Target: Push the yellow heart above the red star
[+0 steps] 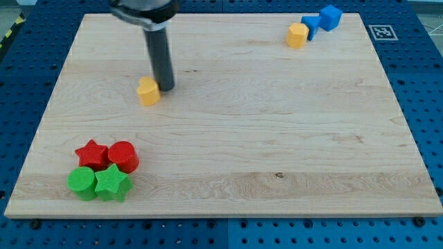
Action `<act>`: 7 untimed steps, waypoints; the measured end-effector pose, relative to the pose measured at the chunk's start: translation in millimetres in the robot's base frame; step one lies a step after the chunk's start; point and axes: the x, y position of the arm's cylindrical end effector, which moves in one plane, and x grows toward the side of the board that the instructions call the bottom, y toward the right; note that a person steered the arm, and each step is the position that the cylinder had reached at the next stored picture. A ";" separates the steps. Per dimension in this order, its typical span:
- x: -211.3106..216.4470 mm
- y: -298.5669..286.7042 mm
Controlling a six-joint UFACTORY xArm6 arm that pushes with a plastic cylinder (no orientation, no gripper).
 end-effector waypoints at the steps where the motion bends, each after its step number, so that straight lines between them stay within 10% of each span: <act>1: 9.4 -0.2; 7: -12.1 -56.3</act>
